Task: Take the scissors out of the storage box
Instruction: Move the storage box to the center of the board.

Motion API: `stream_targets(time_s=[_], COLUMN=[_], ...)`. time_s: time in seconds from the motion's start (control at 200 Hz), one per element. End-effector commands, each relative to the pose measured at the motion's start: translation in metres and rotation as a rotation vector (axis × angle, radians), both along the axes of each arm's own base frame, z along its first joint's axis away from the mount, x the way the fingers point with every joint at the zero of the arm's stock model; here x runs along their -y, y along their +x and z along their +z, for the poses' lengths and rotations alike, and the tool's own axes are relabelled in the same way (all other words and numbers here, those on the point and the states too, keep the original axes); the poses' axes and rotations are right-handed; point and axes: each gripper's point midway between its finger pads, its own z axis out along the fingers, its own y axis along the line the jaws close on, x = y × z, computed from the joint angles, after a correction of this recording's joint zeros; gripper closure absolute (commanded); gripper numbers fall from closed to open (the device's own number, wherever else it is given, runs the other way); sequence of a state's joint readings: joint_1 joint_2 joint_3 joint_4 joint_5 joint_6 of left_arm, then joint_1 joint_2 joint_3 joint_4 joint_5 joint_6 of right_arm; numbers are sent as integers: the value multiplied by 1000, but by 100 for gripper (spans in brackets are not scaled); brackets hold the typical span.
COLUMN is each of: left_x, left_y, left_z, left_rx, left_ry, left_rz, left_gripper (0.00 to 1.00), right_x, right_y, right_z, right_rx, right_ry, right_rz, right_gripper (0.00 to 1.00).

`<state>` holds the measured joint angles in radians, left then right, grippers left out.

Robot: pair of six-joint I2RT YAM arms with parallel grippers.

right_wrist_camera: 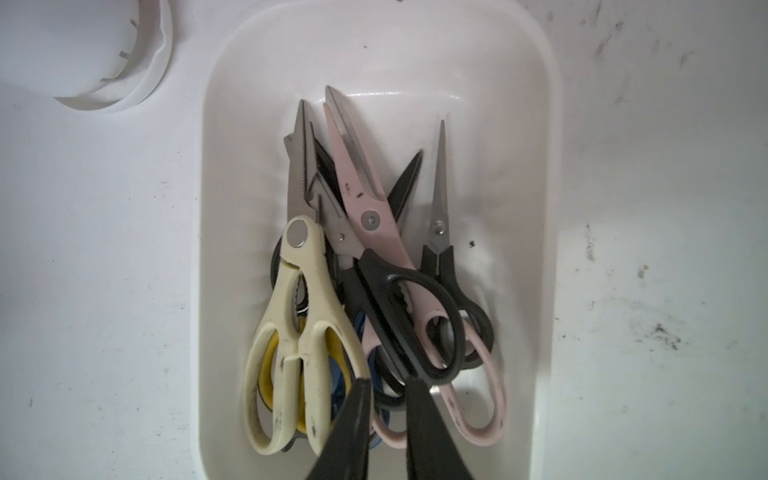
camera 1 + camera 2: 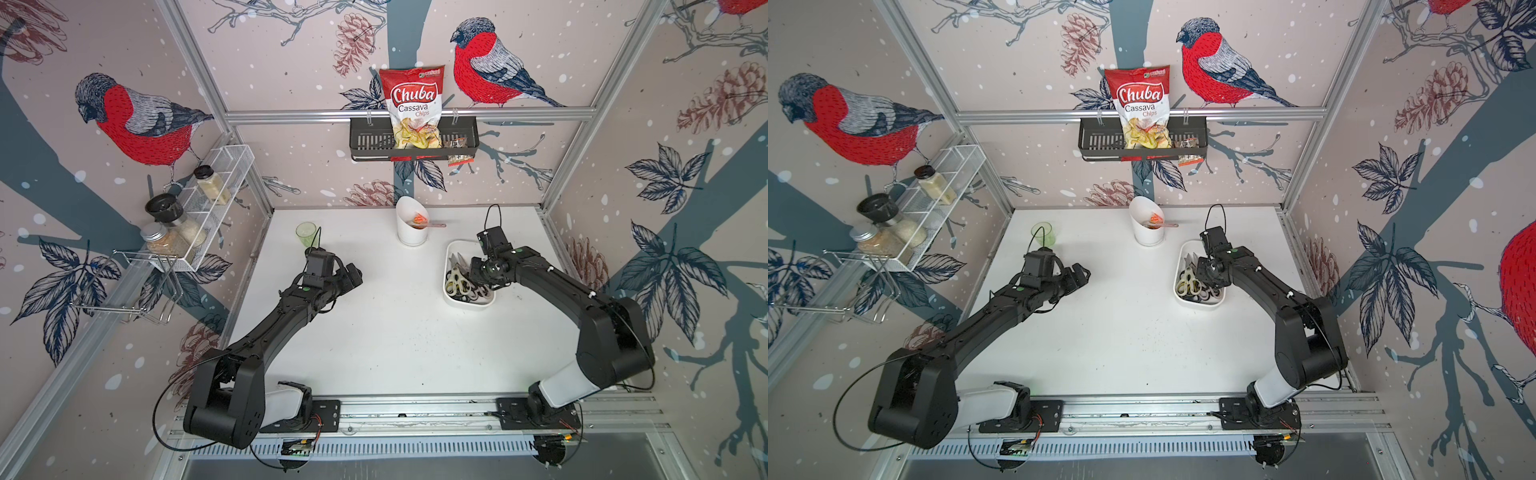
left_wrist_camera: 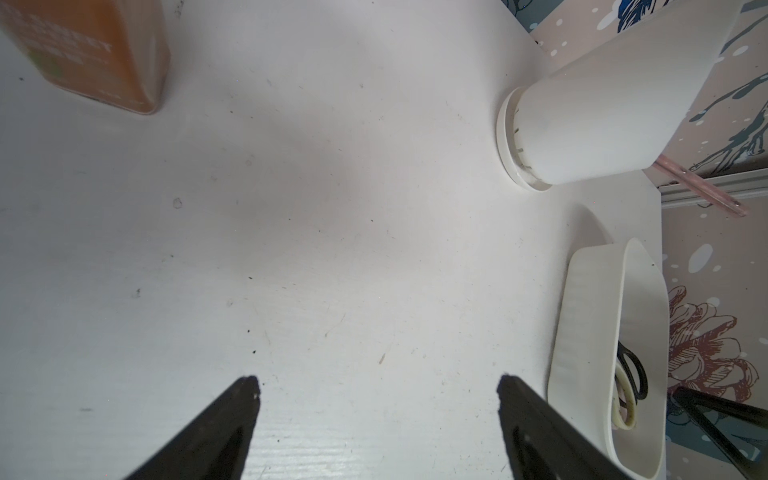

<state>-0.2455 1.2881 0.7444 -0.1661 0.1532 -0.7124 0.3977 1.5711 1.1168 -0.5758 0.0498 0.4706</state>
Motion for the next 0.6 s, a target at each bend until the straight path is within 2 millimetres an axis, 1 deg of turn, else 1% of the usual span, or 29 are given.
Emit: stream_targets(time_s=[0.0, 0.05, 0.09, 0.205, 0.34, 0.385, 0.49, 0.59], left_x=[5, 7, 9, 11, 9, 7, 2, -3], left_y=[4, 2, 1, -3, -7, -9, -14, -20], left_z=[3, 0, -1, -5, -4, -4, -4, -5], left_rx=[12, 4, 1, -7, -4, -2, 0, 2], left_ry=[-15, -15, -14, -8, -8, -4, 16, 29], left_rz=[8, 7, 3, 4, 19, 26, 34, 44], left_gripper=[7, 7, 7, 7, 7, 6, 6, 6], right_x=[-8, -12, -21, -53, -80, -84, -82, -86], right_y=[-3, -3, -2, 5, 15, 18, 25, 31], right_z=[-7, -9, -9, -2, -6, -11, -25, -30], right_rx=[-16, -23, -19, 8, 8, -5, -39, -42], right_ry=[13, 25, 47, 91, 95, 88, 45, 43], right_rz=[30, 32, 40, 71, 75, 66, 35, 31], right_gripper=[73, 71, 69, 56, 54, 54, 55, 58])
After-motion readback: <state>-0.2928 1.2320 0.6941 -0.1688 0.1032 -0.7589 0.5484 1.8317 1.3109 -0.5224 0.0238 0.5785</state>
